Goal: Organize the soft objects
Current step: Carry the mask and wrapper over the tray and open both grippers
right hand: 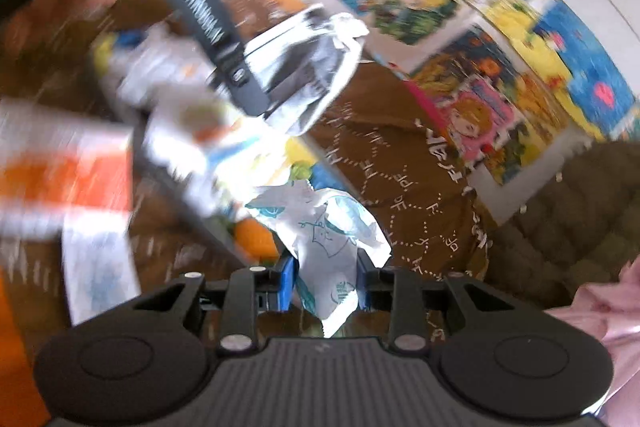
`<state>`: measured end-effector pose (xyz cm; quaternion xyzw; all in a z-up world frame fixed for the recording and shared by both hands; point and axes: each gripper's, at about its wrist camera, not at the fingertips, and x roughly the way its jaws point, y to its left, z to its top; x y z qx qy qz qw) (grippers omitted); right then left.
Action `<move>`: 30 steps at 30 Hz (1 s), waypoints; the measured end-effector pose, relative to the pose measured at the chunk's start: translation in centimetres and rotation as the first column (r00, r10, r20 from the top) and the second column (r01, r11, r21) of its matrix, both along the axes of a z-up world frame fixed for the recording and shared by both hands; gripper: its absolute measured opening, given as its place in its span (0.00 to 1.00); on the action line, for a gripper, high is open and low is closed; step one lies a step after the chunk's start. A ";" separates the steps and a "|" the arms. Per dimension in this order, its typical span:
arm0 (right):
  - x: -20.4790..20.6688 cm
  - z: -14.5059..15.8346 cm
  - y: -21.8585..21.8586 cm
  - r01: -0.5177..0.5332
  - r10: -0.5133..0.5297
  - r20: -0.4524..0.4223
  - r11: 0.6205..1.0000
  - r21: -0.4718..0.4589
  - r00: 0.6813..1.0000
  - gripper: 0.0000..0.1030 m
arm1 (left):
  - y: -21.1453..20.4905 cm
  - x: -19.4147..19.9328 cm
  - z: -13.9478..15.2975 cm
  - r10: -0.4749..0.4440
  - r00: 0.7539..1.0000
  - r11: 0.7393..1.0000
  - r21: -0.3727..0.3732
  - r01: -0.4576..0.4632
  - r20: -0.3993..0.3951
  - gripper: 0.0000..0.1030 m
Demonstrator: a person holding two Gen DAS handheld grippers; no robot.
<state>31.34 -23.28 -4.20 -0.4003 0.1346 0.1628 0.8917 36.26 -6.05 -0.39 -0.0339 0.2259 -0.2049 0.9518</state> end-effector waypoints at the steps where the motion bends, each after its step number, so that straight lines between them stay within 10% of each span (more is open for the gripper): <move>1: 0.8 0.6 0.5 0.015 -0.014 -0.014 0.999 0.041 1.000 0.33 | 0.3 0.7 0.4 0.025 1.000 1.000 -0.002 -0.025 0.007 0.08; 17: 10.7 1.0 2.4 0.248 -0.177 -0.224 0.906 0.344 0.958 0.34 | 4.7 7.5 -1.8 0.203 0.977 0.979 0.013 -0.203 -0.067 0.08; 30: 13.0 -0.5 3.2 0.313 -0.212 -0.277 0.863 0.397 0.937 0.35 | 4.5 8.2 -3.6 0.234 0.967 0.971 0.075 -0.227 -0.105 0.08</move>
